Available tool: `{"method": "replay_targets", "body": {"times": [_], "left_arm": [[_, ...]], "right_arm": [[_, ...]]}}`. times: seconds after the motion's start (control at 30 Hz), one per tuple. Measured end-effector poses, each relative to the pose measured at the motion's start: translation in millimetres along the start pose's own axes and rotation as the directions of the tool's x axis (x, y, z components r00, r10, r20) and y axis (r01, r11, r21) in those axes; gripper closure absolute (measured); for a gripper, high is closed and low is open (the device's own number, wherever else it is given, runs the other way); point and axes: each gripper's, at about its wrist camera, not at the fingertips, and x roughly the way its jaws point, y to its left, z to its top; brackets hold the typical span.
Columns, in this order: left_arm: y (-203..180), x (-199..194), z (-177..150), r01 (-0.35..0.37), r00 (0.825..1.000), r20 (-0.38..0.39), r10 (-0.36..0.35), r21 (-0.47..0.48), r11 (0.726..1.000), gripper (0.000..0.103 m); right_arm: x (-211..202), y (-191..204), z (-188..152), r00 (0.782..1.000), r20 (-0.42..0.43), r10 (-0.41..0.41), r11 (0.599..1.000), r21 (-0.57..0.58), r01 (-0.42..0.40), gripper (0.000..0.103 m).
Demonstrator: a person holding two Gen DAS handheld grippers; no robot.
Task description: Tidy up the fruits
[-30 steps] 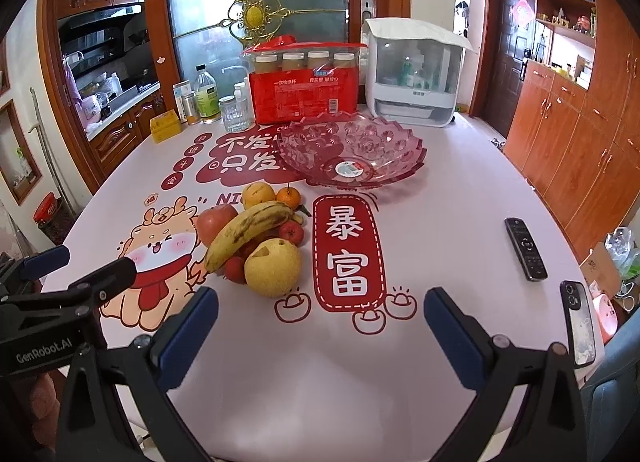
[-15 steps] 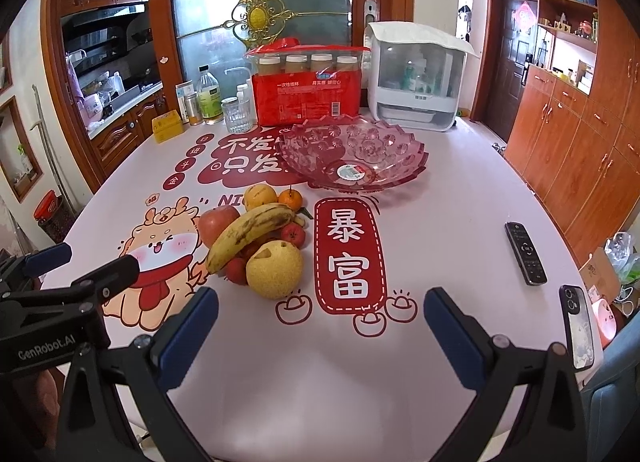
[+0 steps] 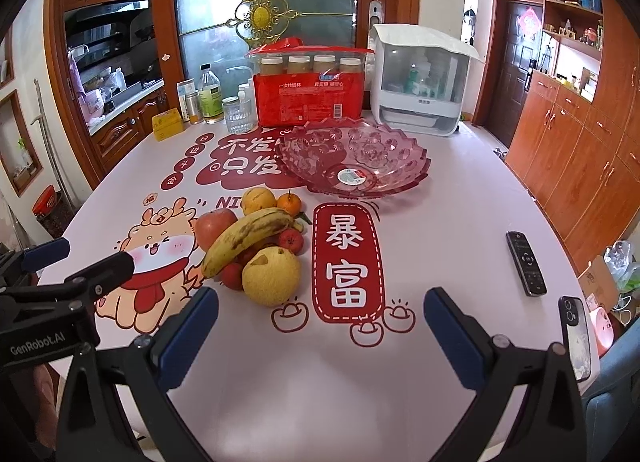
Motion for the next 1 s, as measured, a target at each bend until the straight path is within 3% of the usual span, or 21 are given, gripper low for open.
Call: {"method": "replay_targets", "body": {"times": [0.37, 0.53, 0.73, 1.0], "left_arm": [[7.2, 2.6, 18.4, -0.013, 1.0, 0.01, 0.013, 0.002, 1.0, 0.001], [5.7, -1.5, 26.5, -0.026, 0.999, 0.04, 0.024, 0.029, 0.999, 0.001], [8.8, -3.5, 38.3, -0.055, 0.996, 0.078, 0.053, 0.03, 0.998, 0.001], [12.2, 2.0, 42.1, -0.061, 0.995, 0.083, 0.057, 0.039, 0.997, 0.001]], "right_arm": [[0.1, -1.3, 12.2, 1.0, 0.026, -0.006, 1.0, -0.013, 0.006, 0.0], [-7.9, -4.9, 20.3, 0.996, 0.091, 0.023, 1.0, -0.016, -0.021, 0.0], [-10.5, -7.9, 31.2, 0.989, 0.146, 0.001, 1.0, -0.029, 0.003, 0.0], [6.5, -15.9, 35.5, 0.992, 0.121, 0.033, 0.999, -0.006, -0.032, 0.0]]}}
